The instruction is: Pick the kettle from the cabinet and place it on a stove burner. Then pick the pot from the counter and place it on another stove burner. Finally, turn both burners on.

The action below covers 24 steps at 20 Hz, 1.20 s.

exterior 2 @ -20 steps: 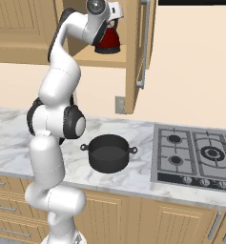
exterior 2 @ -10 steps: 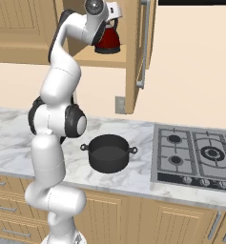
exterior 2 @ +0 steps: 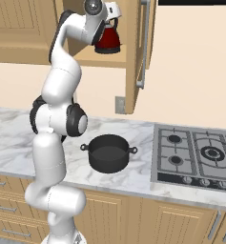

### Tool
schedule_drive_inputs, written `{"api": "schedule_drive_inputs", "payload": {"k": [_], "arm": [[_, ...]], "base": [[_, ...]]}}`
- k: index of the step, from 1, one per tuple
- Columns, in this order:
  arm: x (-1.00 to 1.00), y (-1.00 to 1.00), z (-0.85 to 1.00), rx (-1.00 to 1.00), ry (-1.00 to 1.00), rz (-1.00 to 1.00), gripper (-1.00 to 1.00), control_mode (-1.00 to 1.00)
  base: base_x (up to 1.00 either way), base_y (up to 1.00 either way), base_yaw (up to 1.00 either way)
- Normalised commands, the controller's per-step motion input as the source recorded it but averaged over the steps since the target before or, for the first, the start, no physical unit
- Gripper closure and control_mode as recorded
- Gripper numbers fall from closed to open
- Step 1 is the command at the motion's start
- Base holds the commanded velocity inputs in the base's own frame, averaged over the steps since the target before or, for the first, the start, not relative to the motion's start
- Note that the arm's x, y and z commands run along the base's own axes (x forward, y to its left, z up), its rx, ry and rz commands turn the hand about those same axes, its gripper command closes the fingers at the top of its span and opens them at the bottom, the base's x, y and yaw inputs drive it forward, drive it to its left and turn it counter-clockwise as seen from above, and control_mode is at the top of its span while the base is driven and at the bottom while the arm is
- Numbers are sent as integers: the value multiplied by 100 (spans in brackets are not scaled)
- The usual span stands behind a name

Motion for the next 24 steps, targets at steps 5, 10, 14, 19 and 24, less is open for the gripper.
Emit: {"api": "schedule_drive_inputs", "payload": {"k": [5, 10, 14, 19, 24], "arm": [[5, 6, 0, -2, 0, 0, -100, -100], [1, 6, 0, -2, 0, 0, -100, -100], [0, 4, 0, -2, 0, 0, 100, -100], [3, 15, 0, -1, 0, 0, 100, -100], [0, 1, 0, 0, 0, 0, 100, -100]], "base": [[0, 0, 0], [0, 0, 0], [0, 0, 0], [0, 0, 0], [0, 0, 0]]}}
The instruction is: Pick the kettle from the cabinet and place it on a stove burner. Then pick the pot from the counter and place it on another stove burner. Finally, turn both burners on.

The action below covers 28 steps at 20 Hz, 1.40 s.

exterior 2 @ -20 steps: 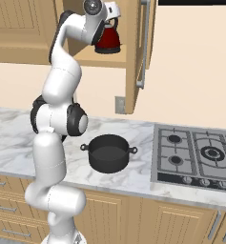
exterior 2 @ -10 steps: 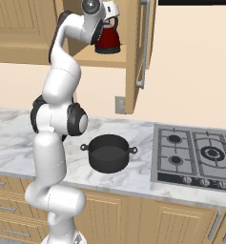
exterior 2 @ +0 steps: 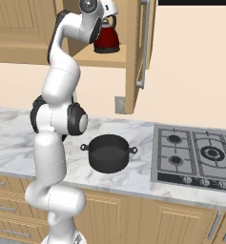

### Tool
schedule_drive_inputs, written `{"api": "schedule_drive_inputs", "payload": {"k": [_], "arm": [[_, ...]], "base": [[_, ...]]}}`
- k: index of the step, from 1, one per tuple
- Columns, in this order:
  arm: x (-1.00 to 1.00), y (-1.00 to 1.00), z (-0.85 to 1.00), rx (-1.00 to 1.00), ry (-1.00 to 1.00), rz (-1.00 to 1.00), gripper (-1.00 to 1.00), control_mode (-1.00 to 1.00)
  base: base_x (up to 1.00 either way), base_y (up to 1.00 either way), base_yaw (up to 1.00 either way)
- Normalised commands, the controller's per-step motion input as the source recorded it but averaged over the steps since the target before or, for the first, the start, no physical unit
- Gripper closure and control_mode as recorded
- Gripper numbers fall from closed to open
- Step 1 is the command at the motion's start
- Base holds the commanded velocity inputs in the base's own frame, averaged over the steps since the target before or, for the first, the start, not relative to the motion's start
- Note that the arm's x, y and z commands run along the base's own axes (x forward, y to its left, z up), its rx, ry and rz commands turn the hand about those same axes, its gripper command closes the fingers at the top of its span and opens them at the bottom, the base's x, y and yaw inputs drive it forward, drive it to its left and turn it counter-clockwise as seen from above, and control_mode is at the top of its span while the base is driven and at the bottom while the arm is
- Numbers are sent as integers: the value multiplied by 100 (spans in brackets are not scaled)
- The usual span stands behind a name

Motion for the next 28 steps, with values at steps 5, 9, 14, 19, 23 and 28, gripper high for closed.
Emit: {"api": "schedule_drive_inputs", "payload": {"k": [5, 9, 14, 19, 23, 28], "arm": [[0, 0, 0, 0, 0, 0, 100, -100], [0, 0, 0, 0, 0, 0, 100, -100], [0, 0, 0, 0, 0, 0, 100, -100], [0, 0, 0, 0, 0, 0, 100, -100], [0, 0, 0, 0, 0, 0, 100, -100], [0, 0, -1, 0, 0, 0, 100, -100]], "base": [[0, 0, 0], [0, 0, 0], [0, 0, 0], [0, 0, 0], [0, 0, 0], [0, 0, 0]]}}
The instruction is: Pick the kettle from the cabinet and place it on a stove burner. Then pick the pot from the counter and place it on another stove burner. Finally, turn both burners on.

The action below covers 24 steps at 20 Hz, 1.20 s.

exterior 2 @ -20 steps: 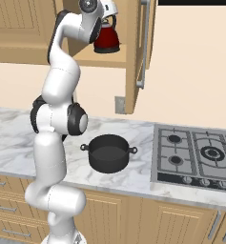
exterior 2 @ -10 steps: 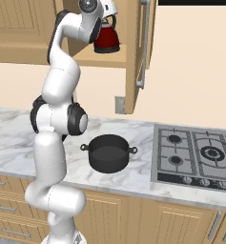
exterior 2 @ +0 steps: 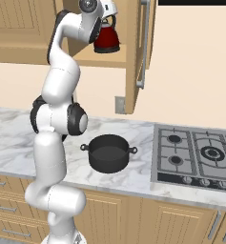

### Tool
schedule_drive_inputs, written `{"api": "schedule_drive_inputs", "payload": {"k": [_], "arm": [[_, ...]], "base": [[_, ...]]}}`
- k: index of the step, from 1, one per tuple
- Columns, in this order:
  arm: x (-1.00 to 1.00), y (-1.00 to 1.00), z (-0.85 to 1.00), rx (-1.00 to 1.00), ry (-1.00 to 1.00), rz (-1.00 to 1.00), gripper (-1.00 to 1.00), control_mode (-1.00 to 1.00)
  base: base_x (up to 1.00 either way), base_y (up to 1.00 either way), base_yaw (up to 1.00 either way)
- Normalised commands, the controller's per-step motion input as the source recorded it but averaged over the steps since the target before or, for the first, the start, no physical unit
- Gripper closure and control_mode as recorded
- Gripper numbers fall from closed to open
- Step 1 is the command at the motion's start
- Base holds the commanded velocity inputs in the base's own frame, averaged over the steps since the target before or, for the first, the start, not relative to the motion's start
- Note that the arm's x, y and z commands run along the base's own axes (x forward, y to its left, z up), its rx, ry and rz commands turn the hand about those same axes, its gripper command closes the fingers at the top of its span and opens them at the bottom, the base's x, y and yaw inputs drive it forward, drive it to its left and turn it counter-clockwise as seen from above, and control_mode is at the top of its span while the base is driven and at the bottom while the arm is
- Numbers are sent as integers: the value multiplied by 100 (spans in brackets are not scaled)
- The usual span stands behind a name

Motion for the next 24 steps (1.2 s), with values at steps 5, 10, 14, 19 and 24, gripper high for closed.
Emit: {"api": "schedule_drive_inputs", "payload": {"k": [5, 10, 14, 19, 24], "arm": [[-20, 0, -19, 2, -4, 0, 100, -100], [-41, 0, -32, 5, -11, -1, 100, -100], [-46, 0, -23, 2, -9, -2, 100, -100], [-50, 0, -8, 0, -12, -2, 100, -100], [-55, 0, 0, 0, -11, -2, 100, -100]], "base": [[0, 0, 0], [0, 0, 0], [0, 0, 0], [0, 0, 0], [0, 0, 0]]}}
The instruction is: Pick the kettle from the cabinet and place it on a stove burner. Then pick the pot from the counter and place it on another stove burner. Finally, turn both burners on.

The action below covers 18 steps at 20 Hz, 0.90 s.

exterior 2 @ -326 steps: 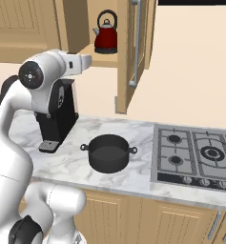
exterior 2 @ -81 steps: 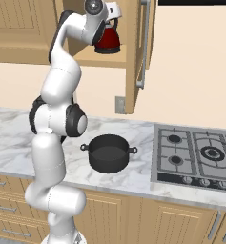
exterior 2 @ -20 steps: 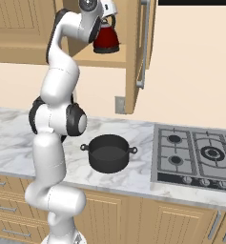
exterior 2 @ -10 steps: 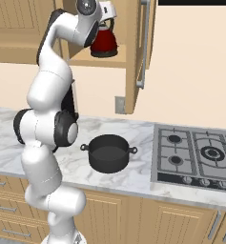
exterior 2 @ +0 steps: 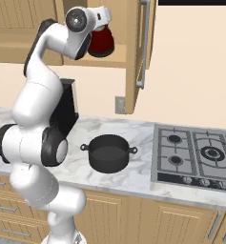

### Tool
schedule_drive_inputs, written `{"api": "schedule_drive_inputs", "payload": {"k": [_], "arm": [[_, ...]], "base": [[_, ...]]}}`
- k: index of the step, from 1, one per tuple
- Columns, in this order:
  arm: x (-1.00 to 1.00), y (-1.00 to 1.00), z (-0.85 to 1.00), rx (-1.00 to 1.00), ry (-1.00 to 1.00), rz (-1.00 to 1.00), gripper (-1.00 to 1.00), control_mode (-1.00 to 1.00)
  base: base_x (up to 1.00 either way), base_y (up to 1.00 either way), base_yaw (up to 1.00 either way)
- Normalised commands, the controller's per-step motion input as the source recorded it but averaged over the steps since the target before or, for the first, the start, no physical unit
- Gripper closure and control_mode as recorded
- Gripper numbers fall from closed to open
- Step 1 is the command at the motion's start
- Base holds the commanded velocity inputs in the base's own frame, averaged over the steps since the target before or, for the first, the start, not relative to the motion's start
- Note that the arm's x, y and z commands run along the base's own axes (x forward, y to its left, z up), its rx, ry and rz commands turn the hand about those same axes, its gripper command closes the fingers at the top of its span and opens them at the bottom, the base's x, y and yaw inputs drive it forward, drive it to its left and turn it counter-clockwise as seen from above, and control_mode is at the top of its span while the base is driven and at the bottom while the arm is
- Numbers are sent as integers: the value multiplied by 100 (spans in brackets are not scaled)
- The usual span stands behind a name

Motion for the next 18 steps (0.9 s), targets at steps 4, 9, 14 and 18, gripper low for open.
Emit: {"api": "schedule_drive_inputs", "payload": {"k": [4, 9, 14, 18], "arm": [[-54, 0, 0, 0, -6, -2, 100, -100], [-54, 0, 0, 0, -2, -3, 100, -100], [-52, -2, 12, 0, 0, -3, 100, -100], [-43, -2, 27, -1, 0, -4, 100, -100]], "base": [[0, 0, 0], [0, 0, 0], [0, 0, 0], [0, 0, 0]]}}
